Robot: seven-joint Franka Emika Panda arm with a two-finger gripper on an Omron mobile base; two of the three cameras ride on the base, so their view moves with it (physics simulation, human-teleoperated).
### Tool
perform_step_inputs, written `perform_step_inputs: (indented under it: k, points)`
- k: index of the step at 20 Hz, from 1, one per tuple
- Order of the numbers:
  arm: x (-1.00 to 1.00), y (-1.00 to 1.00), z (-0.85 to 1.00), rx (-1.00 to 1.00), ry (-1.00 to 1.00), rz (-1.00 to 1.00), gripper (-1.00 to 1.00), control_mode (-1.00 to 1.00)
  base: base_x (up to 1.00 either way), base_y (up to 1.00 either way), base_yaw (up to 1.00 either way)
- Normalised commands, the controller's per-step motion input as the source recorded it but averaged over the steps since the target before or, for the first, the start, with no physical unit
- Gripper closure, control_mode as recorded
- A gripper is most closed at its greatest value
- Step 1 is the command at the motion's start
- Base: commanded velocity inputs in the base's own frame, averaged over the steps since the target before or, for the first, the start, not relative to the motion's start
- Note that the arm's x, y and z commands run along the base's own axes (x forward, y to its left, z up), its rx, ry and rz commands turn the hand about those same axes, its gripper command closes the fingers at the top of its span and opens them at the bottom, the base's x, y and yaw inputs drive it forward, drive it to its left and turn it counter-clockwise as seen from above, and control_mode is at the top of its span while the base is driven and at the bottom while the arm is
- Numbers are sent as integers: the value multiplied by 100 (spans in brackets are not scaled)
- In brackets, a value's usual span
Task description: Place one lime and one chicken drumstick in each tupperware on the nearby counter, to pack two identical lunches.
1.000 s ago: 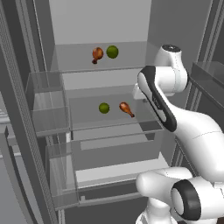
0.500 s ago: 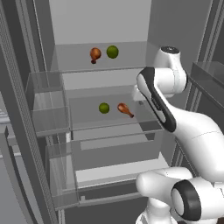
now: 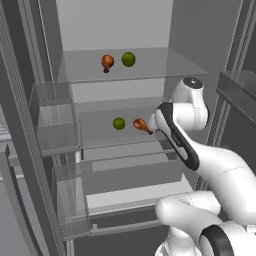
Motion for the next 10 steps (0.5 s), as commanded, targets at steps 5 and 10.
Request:
perform_step_inputs:
  k: [5, 10]
  points:
    - [47, 0, -37, -1, -11, 20, -100, -100, 0, 0, 0]
    - [77, 0, -22, 0, 0, 4, -100, -100, 0, 0, 0]
